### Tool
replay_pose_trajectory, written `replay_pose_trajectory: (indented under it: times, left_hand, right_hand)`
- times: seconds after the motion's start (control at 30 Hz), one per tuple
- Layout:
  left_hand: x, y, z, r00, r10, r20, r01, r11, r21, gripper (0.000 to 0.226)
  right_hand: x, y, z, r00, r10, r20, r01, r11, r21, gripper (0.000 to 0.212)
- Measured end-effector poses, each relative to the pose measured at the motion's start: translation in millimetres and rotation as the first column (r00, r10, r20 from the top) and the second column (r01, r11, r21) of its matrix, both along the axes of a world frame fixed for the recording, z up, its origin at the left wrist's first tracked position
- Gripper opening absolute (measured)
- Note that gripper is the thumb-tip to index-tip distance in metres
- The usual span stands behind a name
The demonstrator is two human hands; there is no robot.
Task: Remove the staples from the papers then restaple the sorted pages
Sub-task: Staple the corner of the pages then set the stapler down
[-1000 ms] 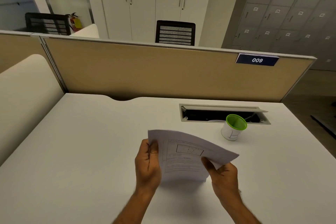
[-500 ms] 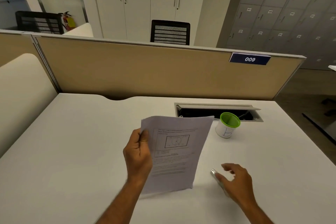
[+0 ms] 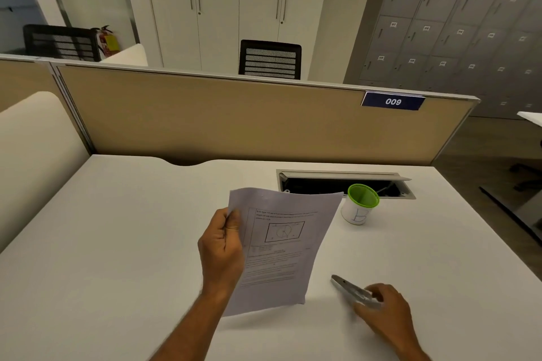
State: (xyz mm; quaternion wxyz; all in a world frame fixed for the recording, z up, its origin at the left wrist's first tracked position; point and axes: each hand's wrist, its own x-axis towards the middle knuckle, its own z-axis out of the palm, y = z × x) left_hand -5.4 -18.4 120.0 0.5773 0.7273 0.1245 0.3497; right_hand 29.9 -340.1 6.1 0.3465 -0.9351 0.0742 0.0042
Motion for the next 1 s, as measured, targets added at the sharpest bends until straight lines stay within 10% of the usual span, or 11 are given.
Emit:
replay_pose_trajectory:
  times: [0.1,0.2,0.3,0.37,0.57,0.77,1.0]
  left_hand:
    - [-3,0,2,1.0,-0.005,0.001,0.005,1.0,0.005,0.024]
    - [-4,-1,3,1.0,-0.011,0.008,0.011,1.0,0.001,0.023]
    - [-6,-4,4,1.0,-0.02,0.011,0.019,1.0,0.019,0.023]
    - [-6,-5,6,0.999,-0.028,0.016,0.027,0.998,0.05,0.025]
    - [-7,-11,8,0.997,-0.079,-0.015,0.08,0.981,0.175,0.021]
    - [-9,-20,16,0.99,-0.132,-0.053,0.142,0.943,0.301,0.019]
    - [-16,-30,25,0.983,-0.169,-0.073,0.185,0.898,0.4,0.021]
  right_hand:
    - [-3,2,12,0.993,-0.091,0.069,0.058,0.923,0.38,0.028]
    - [0,10,37,0.986,-0.162,0.051,0.055,0.585,0.809,0.019]
    - [6,22,73,0.992,-0.128,0.021,0.017,0.288,0.957,0.035]
    - [10,28,100,0.994,-0.063,0.095,-0.072,0.297,0.952,0.034]
    - [16,48,188,0.768,0.343,0.541,-0.521,0.825,0.218,0.037]
    - [15,79,248,0.51,0.645,0.568,-0.562,0.751,-0.348,0.058]
    - [12,105,273,0.476,0.813,0.336,-0.581,0.577,-0.574,0.063]
